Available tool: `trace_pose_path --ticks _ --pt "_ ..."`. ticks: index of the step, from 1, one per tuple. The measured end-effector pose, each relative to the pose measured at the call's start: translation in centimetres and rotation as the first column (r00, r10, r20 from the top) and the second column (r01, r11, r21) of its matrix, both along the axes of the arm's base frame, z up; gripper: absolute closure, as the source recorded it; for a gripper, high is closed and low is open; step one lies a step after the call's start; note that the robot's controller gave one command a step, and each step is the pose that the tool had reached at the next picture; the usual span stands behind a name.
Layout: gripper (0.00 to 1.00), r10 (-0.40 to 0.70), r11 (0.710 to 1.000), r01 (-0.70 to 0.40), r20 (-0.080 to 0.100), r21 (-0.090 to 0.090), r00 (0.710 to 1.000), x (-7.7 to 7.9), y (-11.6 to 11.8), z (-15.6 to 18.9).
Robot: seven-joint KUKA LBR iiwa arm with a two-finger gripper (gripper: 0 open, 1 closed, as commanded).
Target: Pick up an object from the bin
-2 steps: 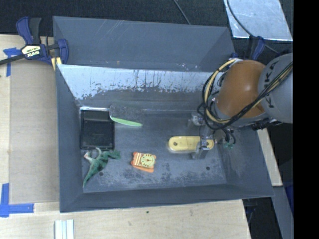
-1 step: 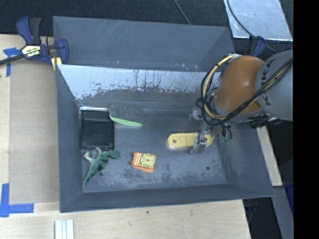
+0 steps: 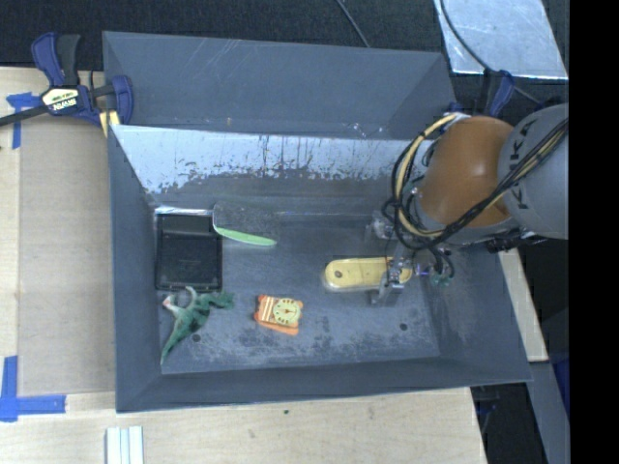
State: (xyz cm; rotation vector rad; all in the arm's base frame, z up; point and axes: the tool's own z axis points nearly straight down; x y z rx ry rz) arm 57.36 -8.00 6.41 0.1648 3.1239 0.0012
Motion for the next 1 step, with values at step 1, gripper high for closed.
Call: trace_pose_path --ticks 1 --pt "0.00 -0.041 0.999 0.041 0.010 0.000 0.999 0.79 0.27 0.67"
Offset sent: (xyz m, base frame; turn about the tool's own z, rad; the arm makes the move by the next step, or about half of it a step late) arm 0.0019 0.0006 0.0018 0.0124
